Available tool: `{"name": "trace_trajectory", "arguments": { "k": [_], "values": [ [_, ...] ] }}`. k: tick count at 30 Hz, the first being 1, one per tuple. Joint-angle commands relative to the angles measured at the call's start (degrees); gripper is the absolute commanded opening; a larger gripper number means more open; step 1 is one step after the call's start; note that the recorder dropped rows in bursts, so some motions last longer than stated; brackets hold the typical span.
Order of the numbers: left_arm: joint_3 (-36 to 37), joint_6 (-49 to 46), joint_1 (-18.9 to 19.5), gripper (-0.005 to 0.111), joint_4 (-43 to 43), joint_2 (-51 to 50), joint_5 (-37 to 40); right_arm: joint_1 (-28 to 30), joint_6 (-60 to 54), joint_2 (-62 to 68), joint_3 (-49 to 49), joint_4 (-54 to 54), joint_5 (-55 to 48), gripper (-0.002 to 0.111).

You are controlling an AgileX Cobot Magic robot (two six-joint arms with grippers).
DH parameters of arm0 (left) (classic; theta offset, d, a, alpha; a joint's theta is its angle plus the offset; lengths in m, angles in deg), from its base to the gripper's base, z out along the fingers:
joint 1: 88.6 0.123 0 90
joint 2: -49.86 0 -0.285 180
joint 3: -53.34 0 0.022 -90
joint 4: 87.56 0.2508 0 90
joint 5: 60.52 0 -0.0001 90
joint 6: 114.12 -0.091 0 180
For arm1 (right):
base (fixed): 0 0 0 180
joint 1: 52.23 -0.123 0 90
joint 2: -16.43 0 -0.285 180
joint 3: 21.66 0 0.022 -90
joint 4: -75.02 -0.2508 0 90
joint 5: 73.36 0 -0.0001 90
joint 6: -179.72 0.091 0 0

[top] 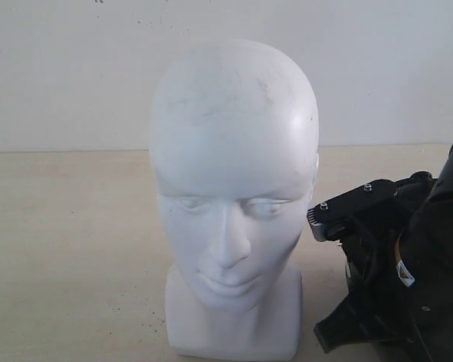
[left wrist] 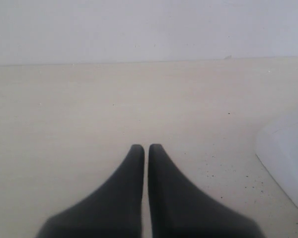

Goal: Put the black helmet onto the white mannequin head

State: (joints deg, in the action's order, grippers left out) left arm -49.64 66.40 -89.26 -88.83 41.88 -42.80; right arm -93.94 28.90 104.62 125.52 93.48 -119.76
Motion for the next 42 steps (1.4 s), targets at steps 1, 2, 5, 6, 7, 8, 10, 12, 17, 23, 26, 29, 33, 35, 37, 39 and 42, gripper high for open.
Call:
{"name": "trace_trajectory", "arguments": {
  "k": [1,2,5,6,7,8,10,12,17,23,26,29,33,35,37,39,42],
  "values": [
    [0.21,-0.08,0.08,0.004,-0.41,0.19,-0.11,-0.1,0.17,0.16,0.26,1.37,-3.47,0.0],
    [0.21,-0.08,0.08,0.004,-0.41,0.19,-0.11,-0.1,0.79,0.16,0.26,1.51,-3.54,0.0],
    [0.21,-0.08,0.08,0.004,-0.41,0.19,-0.11,-0.1,2.24,0.16,0.26,1.51,-3.84,0.0],
    [0.21,-0.08,0.08,0.004,-0.41,0.19,-0.11,-0.1,2.9,0.16,0.26,1.51,-4.19,0.0],
    [0.21,-0.08,0.08,0.004,-0.41,0.19,-0.11,-0.1,3.97,0.16,0.26,1.51,-4.44,0.0],
    [0.21,-0.08,0.08,0.004,-0.41,0.19,-0.11,-0.1,4.36,0.16,0.26,1.6,-4.58,0.0],
    [0.21,-0.08,0.08,0.004,-0.41,0.19,-0.11,-0.1,5.54,0.16,0.26,1.6,-4.33,0.0],
    [0.21,-0.08,0.08,0.004,-0.41,0.19,-0.11,-0.1,6.5,0.16,0.26,1.64,-3.93,0.002],
    [0.21,-0.08,0.08,0.004,-0.41,0.19,-0.11,-0.1,9.03,0.16,0.26,1.64,-3.29,0.033],
    [0.21,-0.08,0.08,0.004,-0.41,0.19,-0.11,-0.1,12.74,0.26,0.26,2.77,-1.22,0.038],
    [0.21,-0.08,0.08,0.004,-0.41,0.19,-0.11,-0.1,14.34,0.26,0.26,3.9,-0.29,0.038],
    [0.21,-0.08,0.08,0.004,-0.41,0.19,-0.11,-0.1,14.45,0.26,0.26,3.9,0.23,0.044],
    [0.21,-0.08,0.08,0.004,-0.41,0.19,-0.11,-0.1,18.26,0.26,0.26,5.09,-0.23,0.062],
    [0.21,-0.08,0.08,0.004,-0.41,0.19,-0.11,-0.1,18.7,0.26,0.26,5.51,-0.49,0.06],
    [0.21,-0.08,0.08,0.004,-0.41,0.19,-0.11,-0.1,20.08,0.26,0.26,6.22,-0.49,0.06],
    [0.21,-0.08,0.08,0.004,-0.41,0.19,-0.11,-0.1,21.65,0.26,0.26,6.62,-0.34,0.06],
    [0.21,-0.08,0.08,0.004,-0.41,0.19,-0.11,-0.1,22.27,0.26,0.26,7.48,-0.34,0.06]
  ]
}}
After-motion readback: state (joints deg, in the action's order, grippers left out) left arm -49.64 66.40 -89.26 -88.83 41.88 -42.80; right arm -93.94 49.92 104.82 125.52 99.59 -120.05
